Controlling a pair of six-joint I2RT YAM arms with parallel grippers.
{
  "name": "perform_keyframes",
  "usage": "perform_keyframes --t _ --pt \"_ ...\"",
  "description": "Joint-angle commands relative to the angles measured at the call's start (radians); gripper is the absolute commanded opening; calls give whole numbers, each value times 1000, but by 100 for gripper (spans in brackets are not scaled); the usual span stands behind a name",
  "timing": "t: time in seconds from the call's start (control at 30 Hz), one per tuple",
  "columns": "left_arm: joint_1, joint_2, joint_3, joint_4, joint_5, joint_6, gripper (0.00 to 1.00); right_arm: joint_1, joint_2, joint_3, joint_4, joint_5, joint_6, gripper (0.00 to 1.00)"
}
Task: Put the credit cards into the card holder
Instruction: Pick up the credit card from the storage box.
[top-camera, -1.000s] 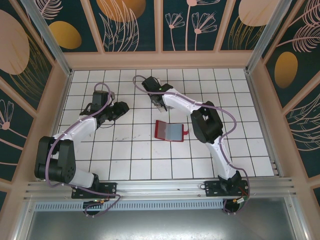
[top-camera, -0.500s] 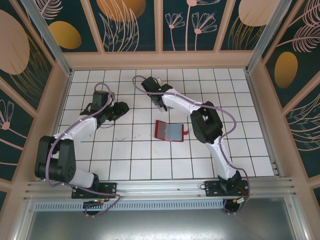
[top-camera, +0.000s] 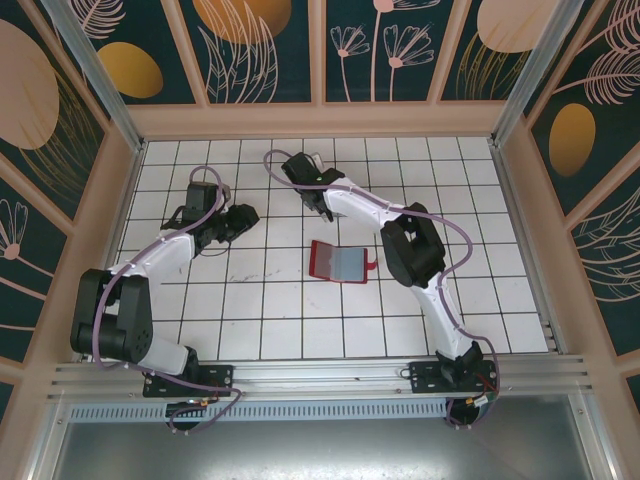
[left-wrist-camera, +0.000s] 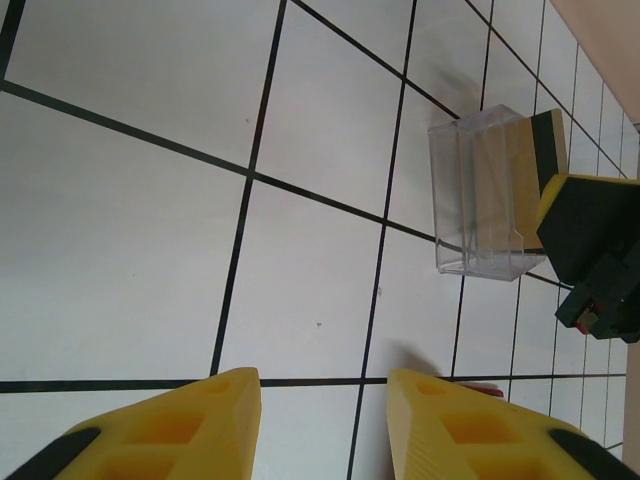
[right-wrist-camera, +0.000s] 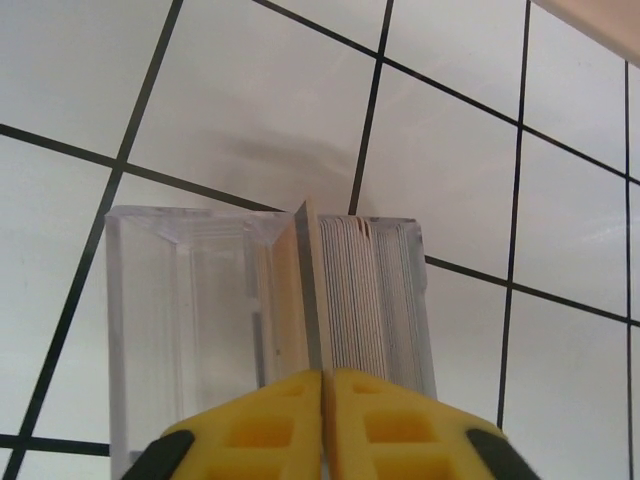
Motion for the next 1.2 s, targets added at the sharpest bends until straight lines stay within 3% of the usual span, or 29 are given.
perform_keyframes --t 0.0,0.33,0.57,0.93,1.17 --pt "7 14 29 -10 6 15 39 1 -42 -10 -5 12 4 8" --pt "7 4 -5 26 61 2 39 -11 -85 -19 1 -78 35 0" --pt "-16 -30 -63 111 142 -12 40 -59 -201 -98 43 -305 112 0" --pt "-195 47 -73 245 183 -21 42 -117 -579 -547 274 -563 224 0" --pt "-252 142 -81 291 190 -18 42 -186 -890 -1038 536 -903 407 0"
